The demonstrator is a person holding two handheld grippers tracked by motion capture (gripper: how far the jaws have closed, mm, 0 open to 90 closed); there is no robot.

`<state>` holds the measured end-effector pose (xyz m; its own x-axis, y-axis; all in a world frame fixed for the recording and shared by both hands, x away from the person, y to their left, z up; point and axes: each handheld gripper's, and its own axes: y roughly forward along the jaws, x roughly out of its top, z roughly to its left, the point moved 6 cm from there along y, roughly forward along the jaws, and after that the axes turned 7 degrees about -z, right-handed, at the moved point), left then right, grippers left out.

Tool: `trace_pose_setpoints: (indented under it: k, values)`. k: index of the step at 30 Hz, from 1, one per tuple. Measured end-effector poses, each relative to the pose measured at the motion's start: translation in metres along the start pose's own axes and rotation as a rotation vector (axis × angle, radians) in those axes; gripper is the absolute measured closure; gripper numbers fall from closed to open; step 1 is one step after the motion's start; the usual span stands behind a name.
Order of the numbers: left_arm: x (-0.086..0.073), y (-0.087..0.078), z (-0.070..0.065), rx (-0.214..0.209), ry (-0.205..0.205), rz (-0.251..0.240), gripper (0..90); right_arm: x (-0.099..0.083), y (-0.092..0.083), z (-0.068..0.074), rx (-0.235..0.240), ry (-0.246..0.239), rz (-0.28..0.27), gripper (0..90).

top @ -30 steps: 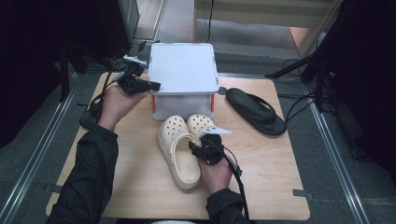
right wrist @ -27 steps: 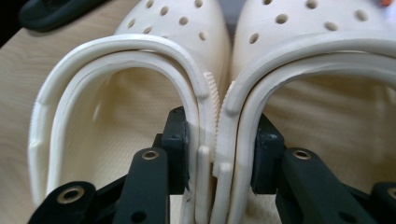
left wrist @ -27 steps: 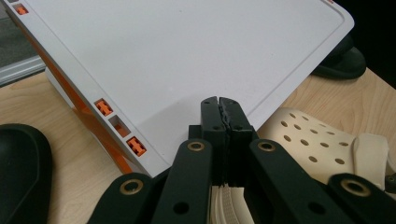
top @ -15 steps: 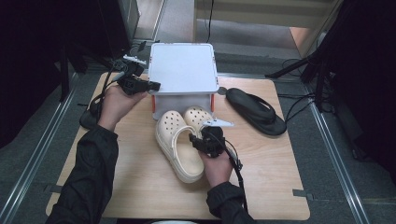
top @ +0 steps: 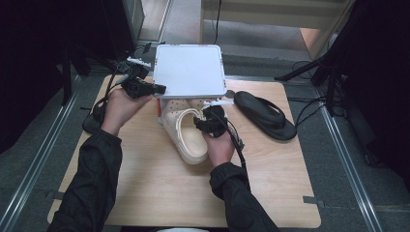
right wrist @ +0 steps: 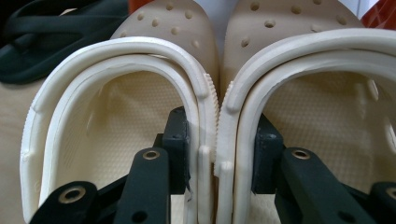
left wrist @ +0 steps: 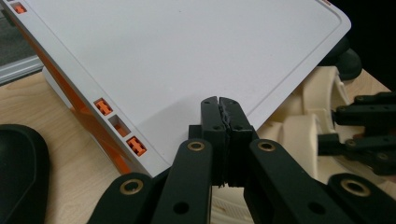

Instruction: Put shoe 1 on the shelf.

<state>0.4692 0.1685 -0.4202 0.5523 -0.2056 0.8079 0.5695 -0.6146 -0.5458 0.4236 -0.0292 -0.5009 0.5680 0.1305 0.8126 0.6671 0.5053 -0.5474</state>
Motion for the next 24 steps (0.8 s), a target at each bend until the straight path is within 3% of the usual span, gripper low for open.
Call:
trace_pose_setpoints:
  k: [3,8,19,24]
  values:
    - [0.0,0.0,0.0,-0.002,0.001,-0.003,90.0,0.004,0.007,-0.002,0.003,0.012,0.002,66.3]
    - [-0.001,-0.001,0.001,-0.004,0.006,-0.007,90.0,0.013,0.024,0.002,-0.02,-0.014,0.006,66.2]
    - [-0.001,-0.001,0.001,0.001,0.014,-0.006,90.0,0.01,0.048,-0.003,-0.077,0.055,0.002,66.1]
    - [-0.001,-0.001,0.001,-0.003,0.011,-0.008,90.0,0.011,0.054,-0.003,-0.091,0.063,-0.021,65.4]
